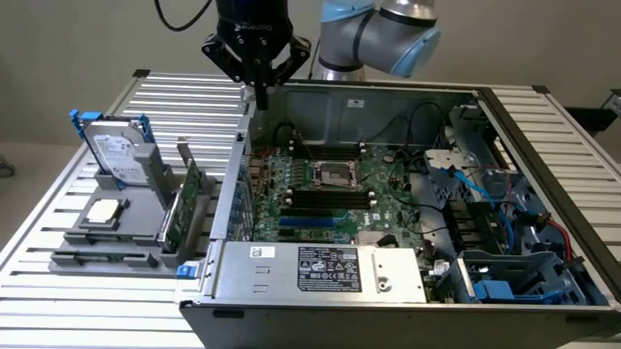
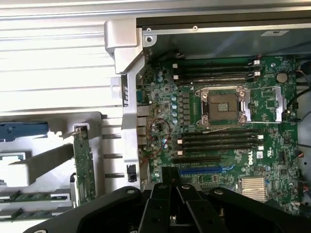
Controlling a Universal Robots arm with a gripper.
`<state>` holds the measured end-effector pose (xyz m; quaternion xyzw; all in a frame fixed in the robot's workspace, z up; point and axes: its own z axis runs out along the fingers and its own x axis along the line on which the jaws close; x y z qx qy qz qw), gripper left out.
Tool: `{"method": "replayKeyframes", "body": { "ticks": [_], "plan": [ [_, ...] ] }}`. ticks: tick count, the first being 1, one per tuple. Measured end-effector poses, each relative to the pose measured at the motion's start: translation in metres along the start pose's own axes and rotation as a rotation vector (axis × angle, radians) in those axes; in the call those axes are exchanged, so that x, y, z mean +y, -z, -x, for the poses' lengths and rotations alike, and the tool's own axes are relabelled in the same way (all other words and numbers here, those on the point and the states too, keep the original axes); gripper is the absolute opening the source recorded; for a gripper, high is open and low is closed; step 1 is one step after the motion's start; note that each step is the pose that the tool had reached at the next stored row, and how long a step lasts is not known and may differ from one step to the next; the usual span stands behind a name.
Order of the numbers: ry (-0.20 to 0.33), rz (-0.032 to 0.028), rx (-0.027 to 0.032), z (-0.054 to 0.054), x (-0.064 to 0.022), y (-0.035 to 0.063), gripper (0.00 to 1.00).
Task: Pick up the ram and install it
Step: 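Reach for the ram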
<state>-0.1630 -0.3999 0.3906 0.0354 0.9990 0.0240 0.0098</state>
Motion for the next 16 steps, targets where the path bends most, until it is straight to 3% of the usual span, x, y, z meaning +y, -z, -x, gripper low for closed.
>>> {"method": "replayKeyframes", "body": {
  "ticks": [16],
  "plan": [
    [-0.001, -0.0008, 0.0106, -0.072, -0.0103, -0.0111, 0.11]
  ]
}}
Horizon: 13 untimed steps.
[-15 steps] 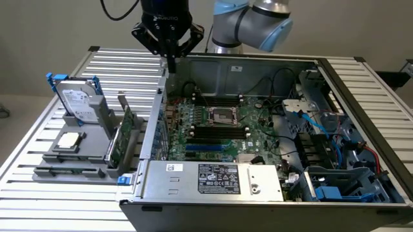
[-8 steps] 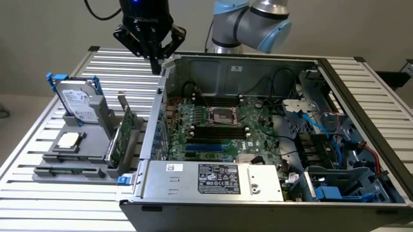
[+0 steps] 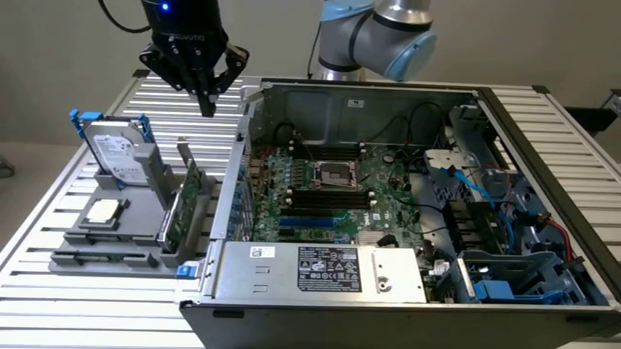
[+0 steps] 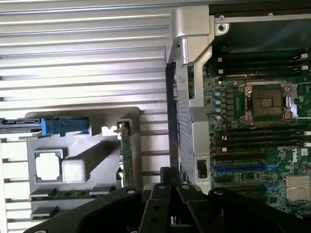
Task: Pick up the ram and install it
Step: 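Reach for the ram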
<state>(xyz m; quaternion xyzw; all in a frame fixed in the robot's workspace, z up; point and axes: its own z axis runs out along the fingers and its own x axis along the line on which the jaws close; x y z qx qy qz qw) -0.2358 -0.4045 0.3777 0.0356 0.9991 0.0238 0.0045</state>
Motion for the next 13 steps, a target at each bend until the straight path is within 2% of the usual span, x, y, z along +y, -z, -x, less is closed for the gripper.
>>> {"method": "replayKeyframes", "body": {
  "ticks": [7, 13],
  "plan": [
    [0.000, -0.0002, 0.0035, -0.031, -0.0095, -0.0085, 0.11],
    [0.000, -0.0003, 0.0041, -0.058, -0.0198, -0.0150, 0.11]
  ]
}}
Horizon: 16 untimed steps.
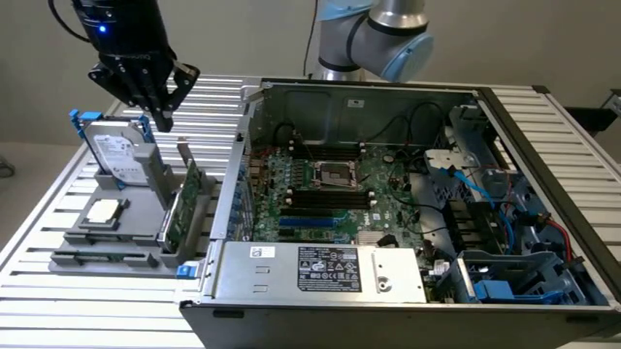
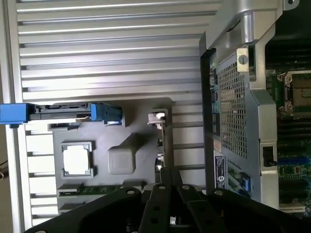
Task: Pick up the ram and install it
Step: 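Reach for the ram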
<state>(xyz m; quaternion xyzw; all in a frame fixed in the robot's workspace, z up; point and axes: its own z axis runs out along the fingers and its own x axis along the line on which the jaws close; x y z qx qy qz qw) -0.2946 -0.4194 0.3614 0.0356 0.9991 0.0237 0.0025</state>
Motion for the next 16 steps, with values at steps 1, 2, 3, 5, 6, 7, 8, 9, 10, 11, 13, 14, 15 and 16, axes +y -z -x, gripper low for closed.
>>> {"method": "replayKeyframes", "body": {
  "ticks": [1, 2, 3, 5, 6, 7, 8, 9, 10, 11, 13, 14, 15, 16],
  "plan": [
    [0.000, 0.0000, 0.0000, -0.004, -0.0020, -0.0008, 0.11],
    [0.000, 0.0000, 0.0000, -0.009, -0.0042, -0.0015, 0.11],
    [0.000, 0.0000, 0.0000, -0.013, -0.0063, -0.0023, 0.11],
    [0.000, 0.0000, 0.0000, -0.022, -0.0104, -0.0036, 0.11],
    [0.000, 0.0001, 0.0000, -0.026, -0.0126, -0.0042, 0.11],
    [0.000, 0.0001, -0.0001, -0.031, -0.0148, -0.0048, 0.11],
    [0.000, 0.0001, -0.0001, -0.035, -0.0173, -0.0054, 0.11],
    [0.000, 0.0000, 0.0000, -0.039, -0.0194, -0.0059, 0.11],
    [0.000, 0.0001, -0.0001, -0.044, -0.0217, -0.0065, 0.11],
    [0.000, 0.0001, -0.0001, -0.047, -0.0244, -0.0070, 0.11],
    [0.000, 0.0001, 0.0000, -0.053, -0.0306, -0.0075, 0.11],
    [0.000, 0.0001, 0.0000, -0.056, -0.0341, -0.0077, 0.11],
    [0.000, 0.0001, 0.0001, -0.057, -0.0381, -0.0078, 0.11],
    [0.000, 0.0001, 0.0001, -0.058, -0.0422, -0.0079, 0.11]
  ]
}}
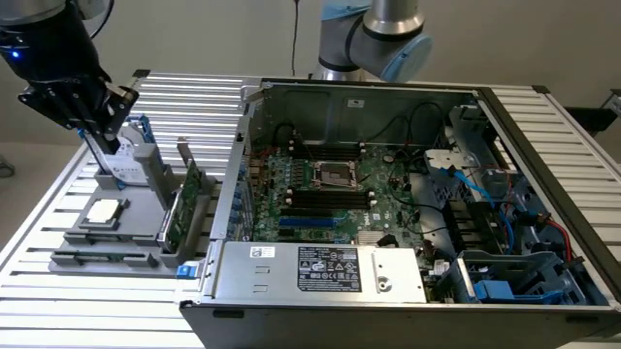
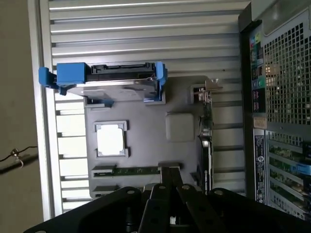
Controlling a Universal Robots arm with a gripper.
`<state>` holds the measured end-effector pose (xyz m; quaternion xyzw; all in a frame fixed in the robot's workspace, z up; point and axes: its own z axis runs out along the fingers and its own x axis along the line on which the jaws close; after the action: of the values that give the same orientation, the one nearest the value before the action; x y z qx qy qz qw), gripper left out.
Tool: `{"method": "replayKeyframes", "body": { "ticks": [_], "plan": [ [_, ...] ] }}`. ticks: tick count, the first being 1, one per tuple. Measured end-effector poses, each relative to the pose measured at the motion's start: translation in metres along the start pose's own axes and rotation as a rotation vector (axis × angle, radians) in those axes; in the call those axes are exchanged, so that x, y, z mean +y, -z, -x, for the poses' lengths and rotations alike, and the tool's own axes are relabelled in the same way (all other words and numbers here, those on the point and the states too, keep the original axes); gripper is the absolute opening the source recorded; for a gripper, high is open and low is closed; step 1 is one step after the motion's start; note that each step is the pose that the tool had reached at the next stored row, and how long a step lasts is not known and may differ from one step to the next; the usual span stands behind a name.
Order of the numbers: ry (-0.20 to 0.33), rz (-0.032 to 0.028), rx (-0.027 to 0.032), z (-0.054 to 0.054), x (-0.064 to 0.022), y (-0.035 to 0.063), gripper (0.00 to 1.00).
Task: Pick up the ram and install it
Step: 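Reach for the ram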
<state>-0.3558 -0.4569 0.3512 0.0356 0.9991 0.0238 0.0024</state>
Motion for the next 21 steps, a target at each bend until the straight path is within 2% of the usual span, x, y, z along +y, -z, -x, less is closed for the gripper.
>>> {"method": "replayKeyframes", "body": {
  "ticks": [8, 9, 16, 17, 21],
  "plan": [
    [0.000, -0.0002, 0.0018, -0.010, -0.0285, -0.0017, 0.11],
    [0.000, -0.0002, 0.0039, -0.011, -0.0305, -0.0023, 0.11],
    [0.010, -0.0026, 0.0319, -0.012, -0.0353, -0.0061, 0.11],
    [0.013, -0.0030, 0.0336, -0.012, -0.0360, -0.0061, 0.11],
    [0.021, -0.0027, 0.0340, -0.015, -0.0391, -0.0065, 0.11]
  ]
}}
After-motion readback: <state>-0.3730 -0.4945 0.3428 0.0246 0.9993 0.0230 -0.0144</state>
